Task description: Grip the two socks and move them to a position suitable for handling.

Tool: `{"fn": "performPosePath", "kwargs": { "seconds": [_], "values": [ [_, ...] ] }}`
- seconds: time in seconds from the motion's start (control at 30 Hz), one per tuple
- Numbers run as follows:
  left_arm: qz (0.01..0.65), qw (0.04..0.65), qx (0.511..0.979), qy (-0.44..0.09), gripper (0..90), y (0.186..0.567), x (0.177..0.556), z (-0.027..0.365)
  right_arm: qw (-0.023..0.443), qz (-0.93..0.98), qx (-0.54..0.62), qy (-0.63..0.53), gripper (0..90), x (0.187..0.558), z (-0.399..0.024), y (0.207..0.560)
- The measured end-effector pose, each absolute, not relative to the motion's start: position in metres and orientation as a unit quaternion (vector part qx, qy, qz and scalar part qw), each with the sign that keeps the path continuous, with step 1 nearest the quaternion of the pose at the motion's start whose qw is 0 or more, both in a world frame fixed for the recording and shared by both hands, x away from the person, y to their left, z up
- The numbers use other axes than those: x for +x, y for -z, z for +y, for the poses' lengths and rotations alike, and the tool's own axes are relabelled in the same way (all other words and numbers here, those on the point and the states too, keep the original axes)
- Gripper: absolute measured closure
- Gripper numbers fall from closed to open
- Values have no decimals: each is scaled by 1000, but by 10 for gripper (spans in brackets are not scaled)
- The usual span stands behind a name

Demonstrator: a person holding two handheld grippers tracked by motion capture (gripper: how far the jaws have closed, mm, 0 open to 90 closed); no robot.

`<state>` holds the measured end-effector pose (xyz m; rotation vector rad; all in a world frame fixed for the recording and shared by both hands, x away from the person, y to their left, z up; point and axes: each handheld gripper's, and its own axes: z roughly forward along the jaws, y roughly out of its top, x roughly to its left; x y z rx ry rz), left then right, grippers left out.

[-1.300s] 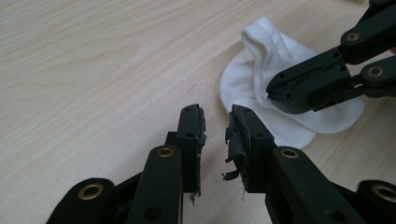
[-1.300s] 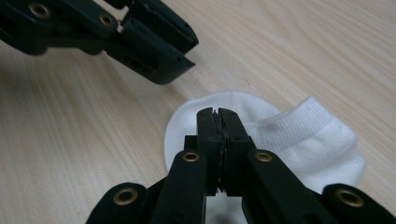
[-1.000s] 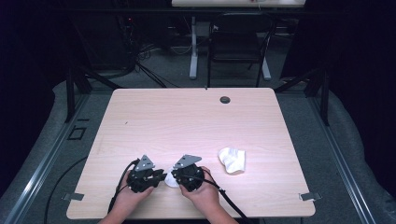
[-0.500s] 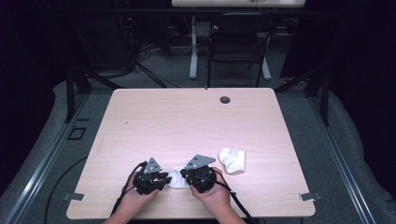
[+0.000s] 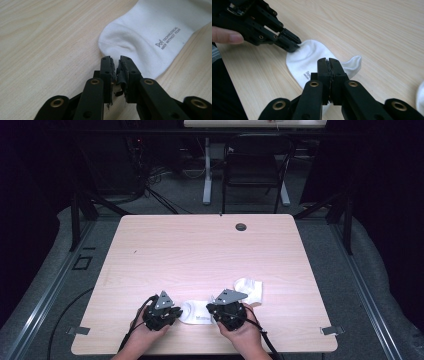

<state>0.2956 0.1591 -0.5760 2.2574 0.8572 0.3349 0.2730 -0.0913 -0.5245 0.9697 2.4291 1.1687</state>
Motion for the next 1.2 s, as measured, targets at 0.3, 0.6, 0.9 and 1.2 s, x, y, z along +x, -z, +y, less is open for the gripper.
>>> {"fn": "performPosePath", "kwargs": {
  "seconds": [0.3,0.6,0.9,1.2],
  "values": [
    [342,319,874,-129,888,572,289,161,136,841,356,-384,888,269,-114,535],
    [360,314,871,-117,888,570,286,168,121,849,372,-356,882,266,-127,549],
    [349,369,853,-121,806,560,285,172,140,821,393,-391,822,263,-139,542],
    [323,354,870,-116,756,572,290,159,116,850,359,-368,821,267,-114,557]
  ]
}}
